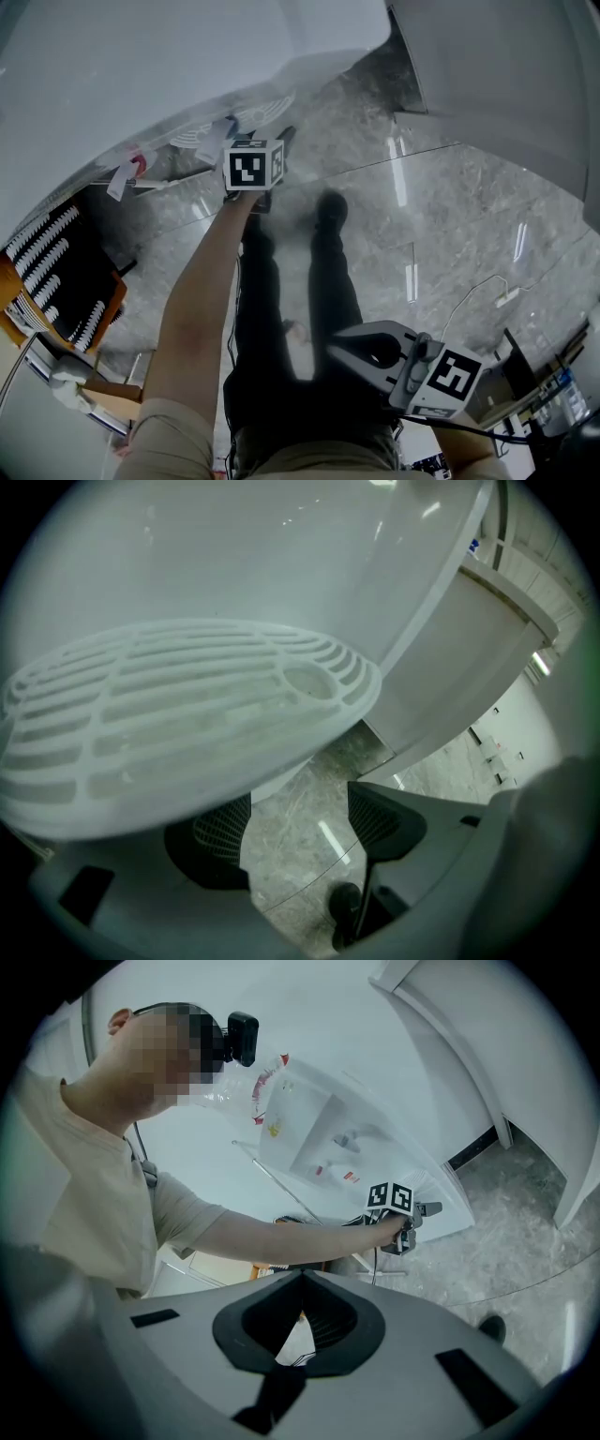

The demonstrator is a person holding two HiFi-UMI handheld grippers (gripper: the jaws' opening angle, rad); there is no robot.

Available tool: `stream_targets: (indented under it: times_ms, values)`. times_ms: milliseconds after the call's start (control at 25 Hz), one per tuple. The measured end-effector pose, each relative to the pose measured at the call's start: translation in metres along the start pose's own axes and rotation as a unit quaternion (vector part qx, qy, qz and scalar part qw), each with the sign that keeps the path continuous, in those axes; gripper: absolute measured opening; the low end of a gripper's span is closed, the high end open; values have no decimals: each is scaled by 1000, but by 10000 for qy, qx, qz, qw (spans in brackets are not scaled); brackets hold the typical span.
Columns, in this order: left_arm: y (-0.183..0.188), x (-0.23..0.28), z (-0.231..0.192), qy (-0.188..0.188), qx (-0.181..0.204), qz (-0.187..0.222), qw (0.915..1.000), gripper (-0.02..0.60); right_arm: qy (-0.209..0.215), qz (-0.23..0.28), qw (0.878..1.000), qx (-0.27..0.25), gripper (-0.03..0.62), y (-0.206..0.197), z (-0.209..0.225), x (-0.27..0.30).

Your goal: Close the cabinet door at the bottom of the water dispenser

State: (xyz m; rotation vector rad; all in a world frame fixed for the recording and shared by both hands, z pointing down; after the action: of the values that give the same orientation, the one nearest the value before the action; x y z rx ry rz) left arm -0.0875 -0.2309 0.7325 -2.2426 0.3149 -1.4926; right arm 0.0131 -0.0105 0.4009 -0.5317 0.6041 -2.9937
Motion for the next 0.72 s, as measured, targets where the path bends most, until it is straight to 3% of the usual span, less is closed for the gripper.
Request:
stream_targets:
  times_ms: [400,600,720]
  values:
    - [-11,-5,2,-30,117,-276,9995,311,-23,31,10000,-16,15,-5,1,0]
    - [-45,-49,5,-36,236,-684,9974,311,81,9,10000,-6,15,-7,2,7]
    - [-46,-77,5,-39,356,-768,9964,311,154,309,9992,198,15,11,-2,9]
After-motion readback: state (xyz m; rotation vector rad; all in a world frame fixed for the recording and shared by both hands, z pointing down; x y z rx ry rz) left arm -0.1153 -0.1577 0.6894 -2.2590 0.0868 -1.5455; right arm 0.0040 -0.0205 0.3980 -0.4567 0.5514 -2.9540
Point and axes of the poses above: the fingertips, and each gripper's own axes: x forward along the fingers, z to its right, y out of its top, the point moved 2 cm from there along -x, backward along the fingers, and after that the axes turned 2 degrees about z, right-handed, at the moved point
